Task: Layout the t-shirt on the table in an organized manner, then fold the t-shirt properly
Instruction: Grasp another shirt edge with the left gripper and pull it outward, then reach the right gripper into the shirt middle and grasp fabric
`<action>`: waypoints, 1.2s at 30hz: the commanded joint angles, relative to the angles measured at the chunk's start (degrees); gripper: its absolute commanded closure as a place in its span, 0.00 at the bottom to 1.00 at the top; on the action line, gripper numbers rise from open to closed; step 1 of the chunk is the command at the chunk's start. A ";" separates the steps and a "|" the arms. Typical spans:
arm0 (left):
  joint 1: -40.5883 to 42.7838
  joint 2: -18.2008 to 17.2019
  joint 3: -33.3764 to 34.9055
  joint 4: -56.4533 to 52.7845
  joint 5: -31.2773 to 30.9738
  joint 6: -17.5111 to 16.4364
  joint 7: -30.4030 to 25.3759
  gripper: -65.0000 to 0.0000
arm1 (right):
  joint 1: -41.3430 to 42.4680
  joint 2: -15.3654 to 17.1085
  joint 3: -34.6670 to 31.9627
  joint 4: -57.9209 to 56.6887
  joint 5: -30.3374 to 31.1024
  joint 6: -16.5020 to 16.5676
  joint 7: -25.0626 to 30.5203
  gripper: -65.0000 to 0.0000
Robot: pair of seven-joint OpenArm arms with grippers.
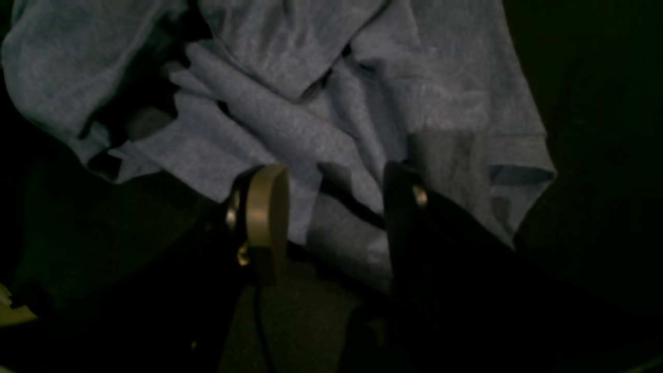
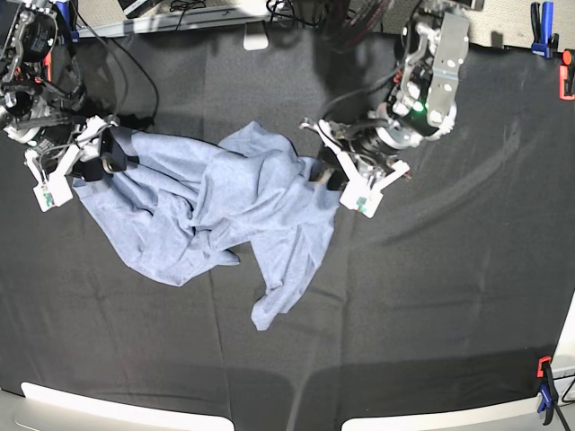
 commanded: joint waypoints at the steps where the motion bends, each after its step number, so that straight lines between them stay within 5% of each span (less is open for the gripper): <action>1: -0.59 0.28 0.02 0.68 -0.76 -0.81 -0.98 0.82 | 0.61 0.98 0.50 0.83 1.11 0.02 0.96 0.56; 3: -0.55 0.28 0.00 0.55 -0.76 -2.99 -1.53 1.00 | 0.61 0.98 0.50 0.85 1.11 0.04 1.22 0.56; 6: -0.59 0.28 0.00 0.57 -0.96 -6.21 -2.75 1.00 | 0.61 0.98 0.50 0.83 1.11 0.04 1.68 0.56; 10: -0.61 -0.15 -0.72 2.25 -0.87 -6.43 -3.04 1.00 | 0.61 0.98 0.50 0.83 1.11 0.04 1.73 0.56; 17: -0.61 -3.43 -6.43 13.11 6.05 4.66 -3.06 1.00 | 0.61 0.98 0.50 0.83 1.09 0.02 1.75 0.56; 29: -0.42 -14.40 -15.96 16.98 12.74 5.60 0.96 1.00 | 0.61 0.98 0.50 0.83 1.38 0.04 1.84 0.56; 34: 1.57 -16.35 -15.91 16.98 8.83 5.60 1.33 1.00 | 0.85 0.96 0.42 0.85 8.92 0.15 2.86 0.56; 36: 2.12 -16.37 -15.91 16.98 7.87 5.57 1.25 0.88 | 1.77 0.94 -0.07 0.90 10.93 0.92 3.50 0.56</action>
